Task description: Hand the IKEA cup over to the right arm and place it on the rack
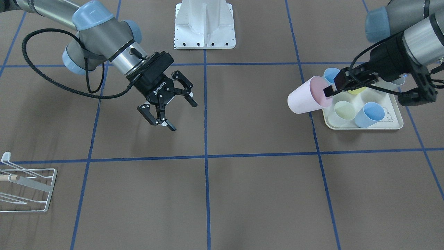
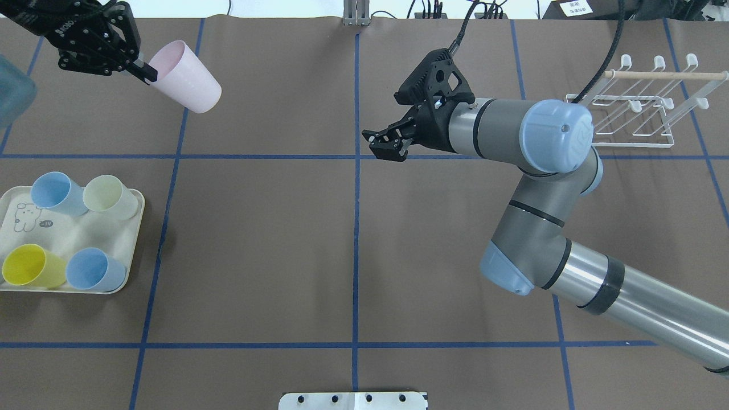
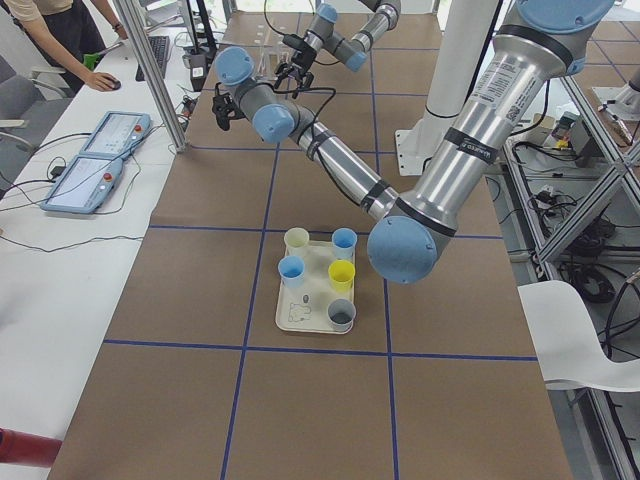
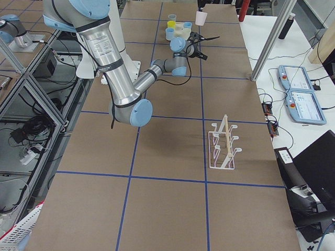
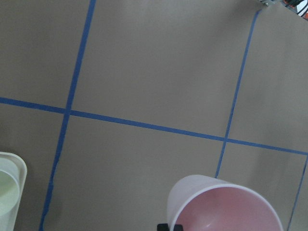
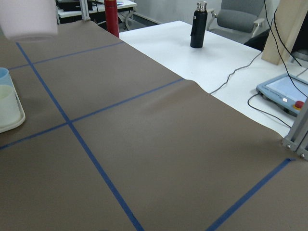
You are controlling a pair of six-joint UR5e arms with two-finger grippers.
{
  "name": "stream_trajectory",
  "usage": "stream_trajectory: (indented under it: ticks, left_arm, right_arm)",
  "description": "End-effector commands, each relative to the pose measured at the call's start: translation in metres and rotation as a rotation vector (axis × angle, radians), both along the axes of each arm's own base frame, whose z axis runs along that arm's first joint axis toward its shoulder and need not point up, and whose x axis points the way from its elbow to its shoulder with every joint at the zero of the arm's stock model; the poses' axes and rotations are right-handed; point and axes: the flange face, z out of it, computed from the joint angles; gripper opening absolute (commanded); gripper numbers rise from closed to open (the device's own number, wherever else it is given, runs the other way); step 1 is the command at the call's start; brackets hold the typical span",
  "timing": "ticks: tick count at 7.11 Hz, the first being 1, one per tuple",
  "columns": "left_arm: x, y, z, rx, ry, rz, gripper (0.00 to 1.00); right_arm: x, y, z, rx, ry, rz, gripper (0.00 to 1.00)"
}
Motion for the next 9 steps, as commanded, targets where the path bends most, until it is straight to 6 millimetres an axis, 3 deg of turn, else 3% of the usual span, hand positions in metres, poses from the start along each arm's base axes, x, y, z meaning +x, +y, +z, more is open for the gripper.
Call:
stream_trajectory:
  ticks: [1, 2, 4, 9]
  left_arm:
    - [0.029, -0.009, -0.046, -0.050, 0.030, 0.009, 0.00]
    - [0.051, -0.001, -0.058, -0.056, 0.052, 0.030, 0.00]
    - [0.073, 0.010, -0.064, -0.041, 0.072, 0.055, 0.00]
    - [0.101, 0.021, -0.072, -0.033, 0.076, 0.103, 0.00]
  right_arm:
    - [-0.027, 0.019, 0.016, 0.093, -0.126, 0.026, 0.91]
    - [-0.036, 0.032, 0.015, 0.141, -0.154, 0.034, 0.91]
    - [-0.052, 0.045, -0.030, 0.159, -0.219, 0.072, 0.91]
    - [-0.056, 0.048, -0.057, 0.218, -0.228, 0.081, 0.91]
